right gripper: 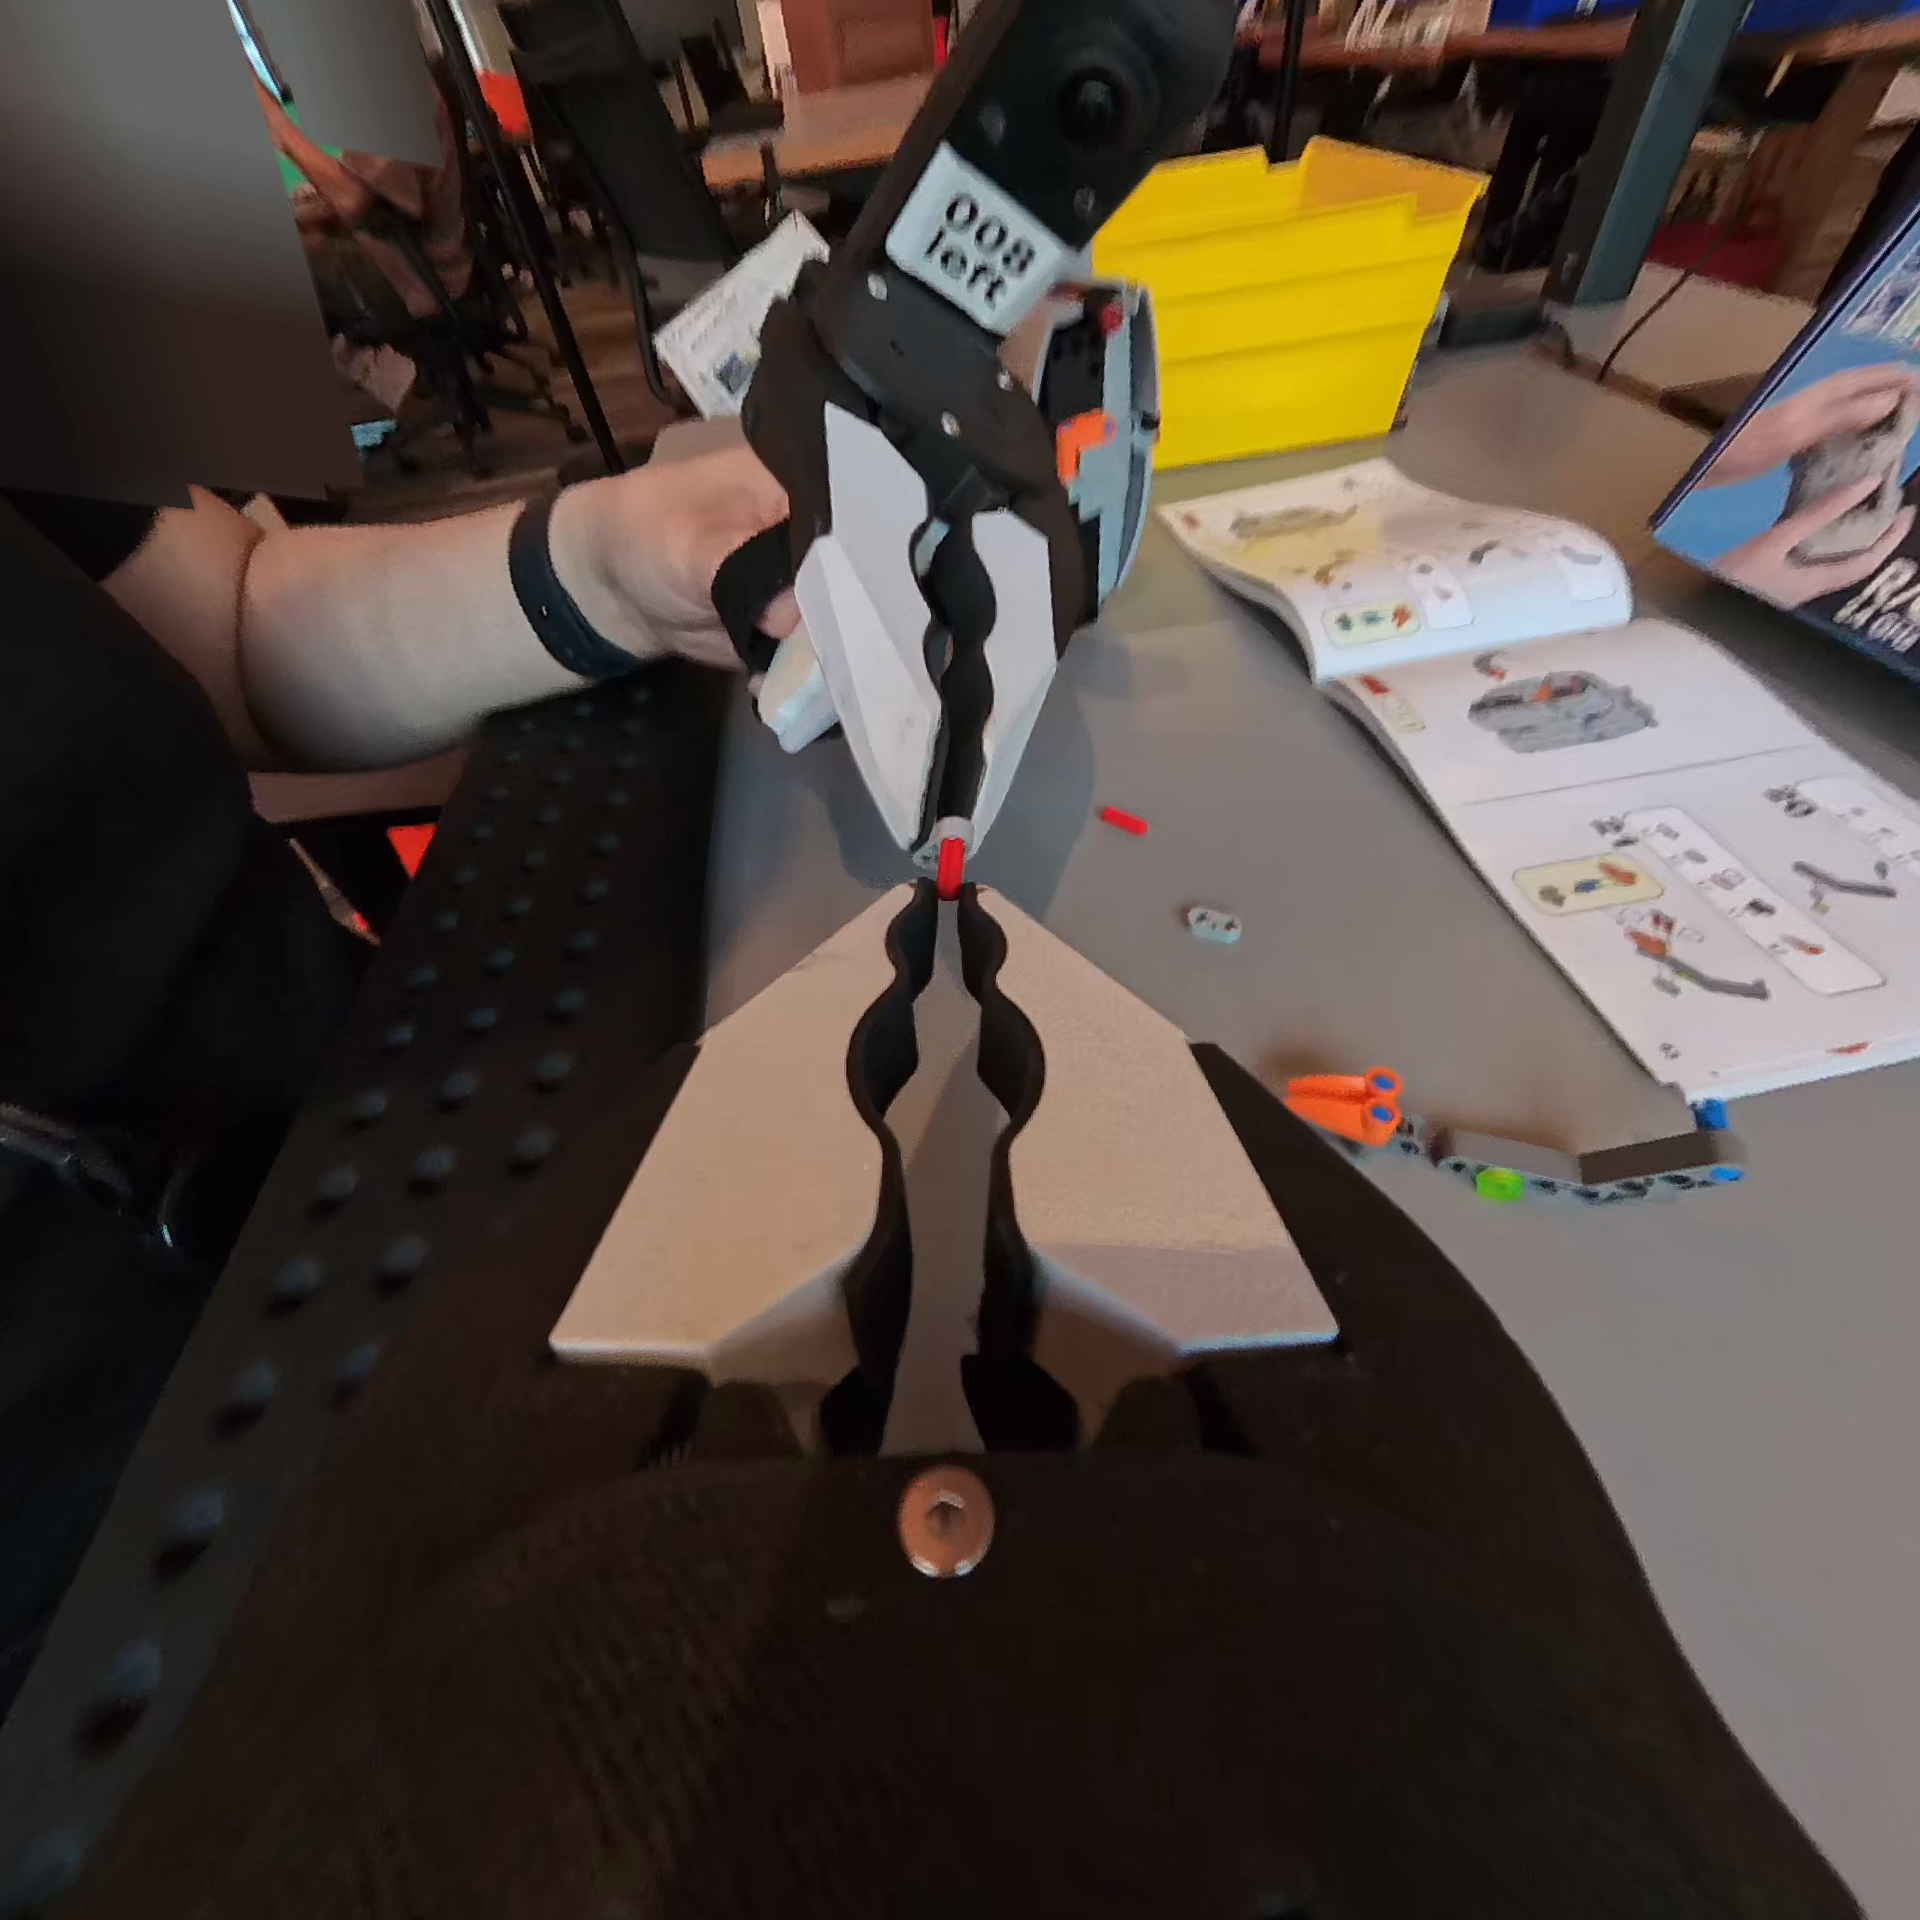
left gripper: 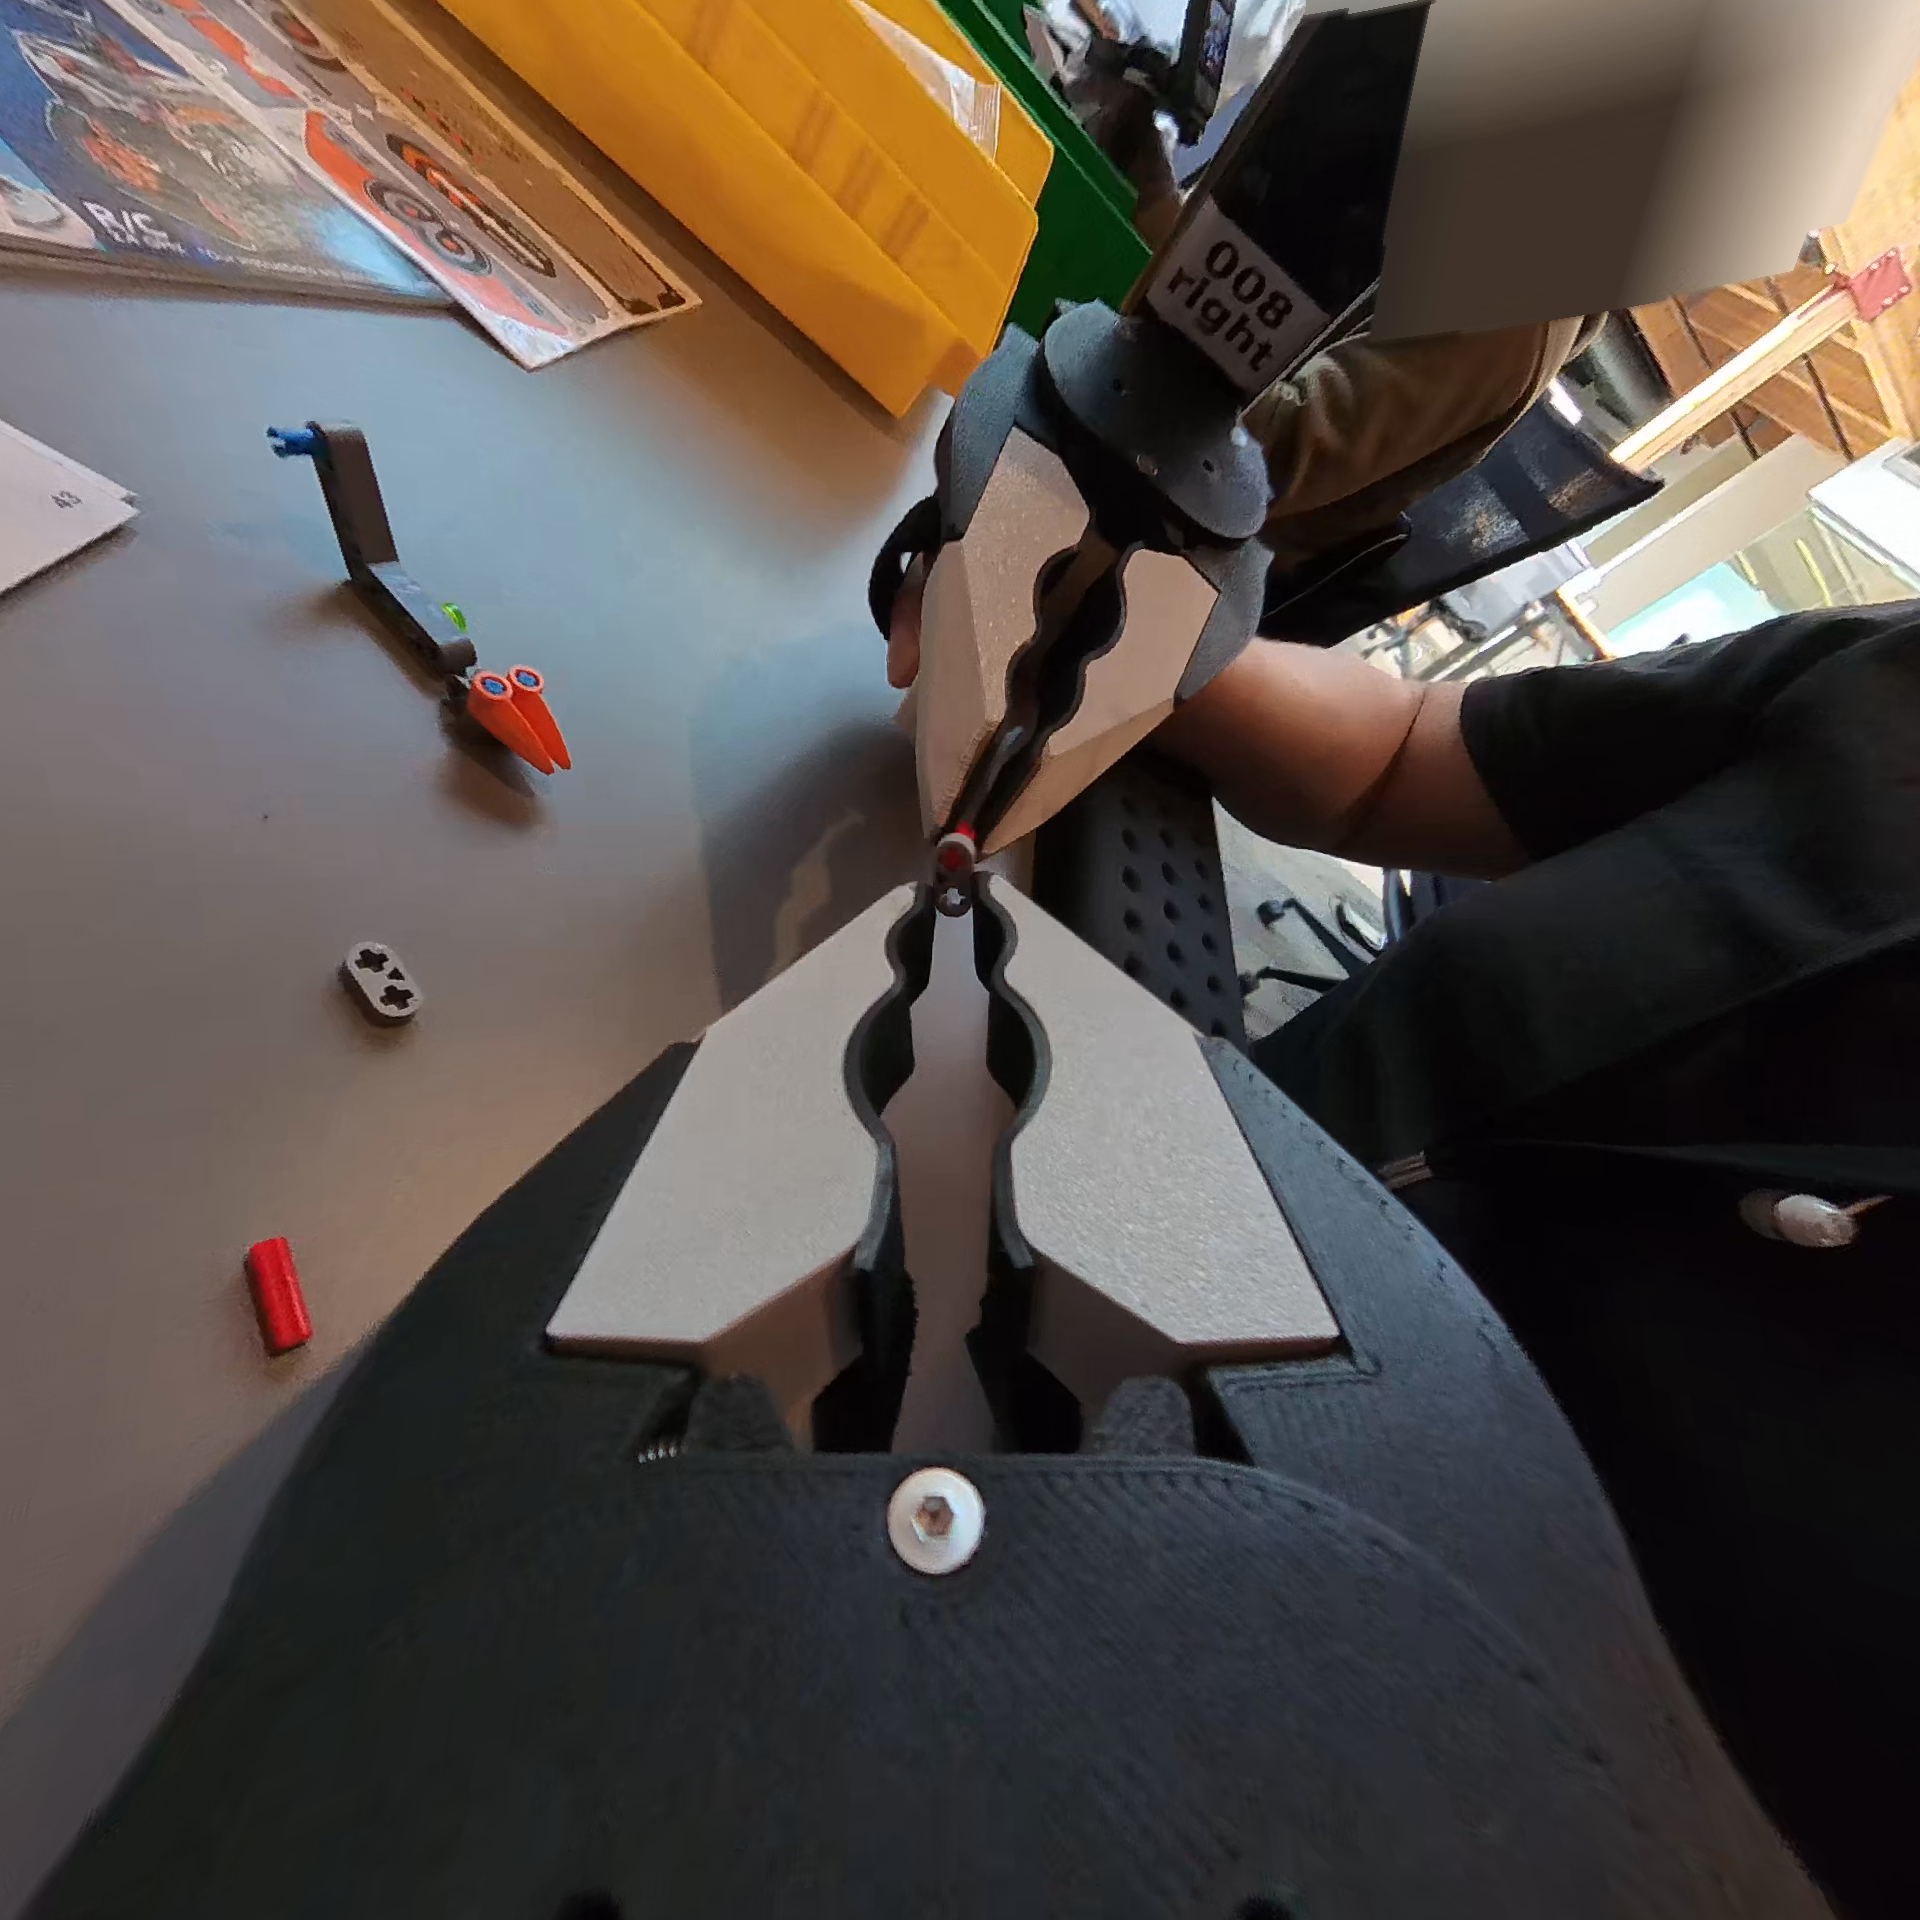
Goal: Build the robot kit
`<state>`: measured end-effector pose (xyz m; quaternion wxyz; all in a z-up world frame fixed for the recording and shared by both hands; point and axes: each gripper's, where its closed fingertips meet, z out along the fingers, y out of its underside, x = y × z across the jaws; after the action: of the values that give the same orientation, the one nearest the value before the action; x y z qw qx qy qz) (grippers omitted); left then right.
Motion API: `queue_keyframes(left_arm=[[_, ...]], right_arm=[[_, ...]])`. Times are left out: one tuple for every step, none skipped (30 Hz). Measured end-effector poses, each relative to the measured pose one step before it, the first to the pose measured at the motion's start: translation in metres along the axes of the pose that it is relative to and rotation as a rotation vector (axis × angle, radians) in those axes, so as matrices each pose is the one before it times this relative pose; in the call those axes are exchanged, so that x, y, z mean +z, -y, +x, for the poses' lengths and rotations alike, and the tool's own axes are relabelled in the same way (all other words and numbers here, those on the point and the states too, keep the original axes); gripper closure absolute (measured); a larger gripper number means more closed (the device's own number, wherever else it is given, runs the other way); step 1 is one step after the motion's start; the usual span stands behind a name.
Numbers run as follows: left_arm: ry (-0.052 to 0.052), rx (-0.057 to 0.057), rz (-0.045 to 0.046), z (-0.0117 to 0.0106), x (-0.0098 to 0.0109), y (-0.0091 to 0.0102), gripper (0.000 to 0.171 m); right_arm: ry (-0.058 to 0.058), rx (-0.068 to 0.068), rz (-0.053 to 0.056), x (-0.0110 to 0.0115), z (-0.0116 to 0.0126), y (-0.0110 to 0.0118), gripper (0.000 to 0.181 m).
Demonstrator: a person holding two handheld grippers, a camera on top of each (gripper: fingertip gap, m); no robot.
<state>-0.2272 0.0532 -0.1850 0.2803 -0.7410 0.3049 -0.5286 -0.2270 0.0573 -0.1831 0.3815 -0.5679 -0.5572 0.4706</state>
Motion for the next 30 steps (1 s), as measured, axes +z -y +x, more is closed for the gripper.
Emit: queue_keyframes(left_arm=[[-0.0065, 0.0055, 0.02806, 0.00248, -0.00300, 0.00519, 0.166], [0.0000, 0.0145, 0.03446, 0.00247, -0.00429, 0.00643, 0.166], [0.0121, 0.0331, 0.04682, 0.00233, -0.00599, 0.00895, 0.166], [0.0300, 0.0551, 0.05875, 0.00150, -0.00743, 0.01152, 0.166], [0.0370, 0.0706, 0.06214, 0.00140, -0.00794, 0.01239, 0.167], [0.0330, 0.0697, 0.04961, 0.00164, -0.00700, 0.01058, 0.167], [0.0307, 0.0576, 0.03443, 0.00093, -0.00558, 0.00818, 0.167], [0.0286, 0.0435, 0.02718, -0.00001, -0.00393, 0.00622, 0.167], [0.0267, 0.0299, 0.02073, -0.00093, -0.00286, 0.00417, 0.167], [0.0278, 0.0191, 0.01558, -0.00203, -0.00250, 0.00295, 0.167], [0.0246, 0.0144, 0.01794, -0.00241, -0.00267, 0.00310, 0.167], [0.0203, 0.0112, 0.02172, -0.00215, -0.00321, 0.00370, 0.168], [0.0234, 0.0082, 0.02888, -0.00283, -0.00381, 0.00508, 0.167], [0.0235, 0.0074, 0.03631, -0.00293, -0.00462, 0.00632, 0.167], [0.0218, 0.0053, 0.03717, -0.00307, -0.00502, 0.00668, 0.167], [0.0219, 0.0041, 0.03553, -0.00312, -0.00508, 0.00630, 0.167], [0.0174, 0.0041, 0.03223, -0.00253, -0.00508, 0.00606, 0.167], [0.0176, 0.0075, 0.03161, -0.00222, -0.00514, 0.00608, 0.167], [0.0201, 0.0121, 0.02574, -0.00259, -0.00464, 0.00507, 0.167], [0.0192, 0.0104, 0.01674, -0.00268, -0.00388, 0.00345, 0.167], [0.0122, 0.0045, 0.01184, -0.00214, -0.00292, 0.00262, 0.167], [0.0046, -0.0016, 0.00805, -0.00142, -0.00187, 0.00188, 0.167], [0.0004, -0.0072, 0.00386, -0.00113, -0.00098, 0.00087, 0.168], [-0.0032, -0.0119, -0.00153, -0.00081, -0.00002, -0.00026, 0.167], [-0.0065, -0.0126, -0.00219, -0.00009, 0.00044, -0.00068, 0.167], [-0.0079, -0.0114, -0.00181, 0.00032, 0.00065, -0.00082, 0.167], [-0.0072, -0.0091, -0.00363, 0.00033, 0.00068, -0.00105, 0.167], [-0.0052, -0.0073, -0.00569, 0.00020, 0.00086, -0.00125, 0.167], [-0.0042, -0.0075, -0.00554, 0.00008, 0.00073, -0.00119, 0.167], [-0.0043, -0.0073, -0.00437, 0.00024, 0.00054, -0.00099, 0.167]], right_arm=[[-0.0146, -0.0079, 0.0377, -0.00155, 0.00183, 0.00631, 0.175], [-0.0278, -0.0074, 0.0300, -0.00154, 0.00438, 0.00515, 0.163], [-0.0292, -0.0040, 0.0162, -0.00110, 0.00555, 0.00265, 0.156], [-0.0165, -0.0001, -0.0028, -0.00003, 0.00445, -0.00080, 0.156], [0.0015, -0.0004, -0.0207, 0.00204, 0.00175, -0.00346, 0.158], [0.0138, -0.0111, -0.0400, 0.00397, -0.00085, -0.00615, 0.161], [0.0129, -0.0274, -0.0537, 0.00587, -0.00190, -0.00745, 0.164], [-0.0020, -0.0395, -0.0618, 0.00696, -0.00066, -0.00724, 0.166], [-0.0225, -0.0478, -0.0618, 0.00756, 0.00184, -0.00544, 0.167], [-0.0215, -0.0559, -0.0493, 0.00792, 0.00149, -0.00226, 0.167], [-0.0030, -0.0641, -0.0403, 0.00808, -0.00093, 0.00030, 0.167], [0.0050, -0.0749, -0.0346, 0.00778, -0.00155, 0.00222, 0.168], [-0.0067, -0.0693, -0.0227, 0.00728, 0.00140, 0.00400, 0.169], [-0.0073, -0.0538, -0.0094, 0.00698, 0.00305, 0.00508, 0.169], [-0.0016, -0.0300, -0.0147, 0.00736, 0.00386, 0.00280, 0.169], [0.0100, -0.0040, -0.0225, 0.00746, 0.00321, 0.00051, 0.169], [0.0210, 0.0205, -0.0227, 0.00758, 0.00204, -0.00042, 0.169], [0.0233, 0.0422, -0.0265, 0.00722, 0.00196, -0.00141, 0.168], [0.0214, 0.0421, -0.0222, 0.00659, 0.00175, -0.00115, 0.166], [0.0193, 0.0189, -0.0107, 0.00535, 0.00079, 0.00014, 0.166], [0.0042, -0.0084, -0.0057, 0.00411, 0.00150, 0.00056, 0.166], [0.0042, -0.0167, -0.0100, 0.00327, 0.00079, 0.00003, 0.166], [0.0178, -0.0056, -0.0151, 0.00310, -0.00086, -0.00046, 0.165], [0.0203, 0.0099, -0.0172, 0.00331, -0.00028, -0.00085, 0.164], [0.0181, 0.0187, -0.0167, 0.00315, 0.00061, -0.00137, 0.163], [0.0134, 0.0178, -0.0090, 0.00263, 0.00134, -0.00060, 0.163], [0.0077, 0.0102, 0.0036, 0.00150, 0.00135, 0.00044, 0.163], [0.0125, 0.0085, -0.0013, 0.00073, 0.00035, -0.00070, 0.162], [0.0150, 0.0126, -0.0078, 0.00052, -0.00021, -0.00186, 0.162], [0.0117, 0.0195, 0.0037, 0.00004, 0.00042, -0.00018, 0.163]])
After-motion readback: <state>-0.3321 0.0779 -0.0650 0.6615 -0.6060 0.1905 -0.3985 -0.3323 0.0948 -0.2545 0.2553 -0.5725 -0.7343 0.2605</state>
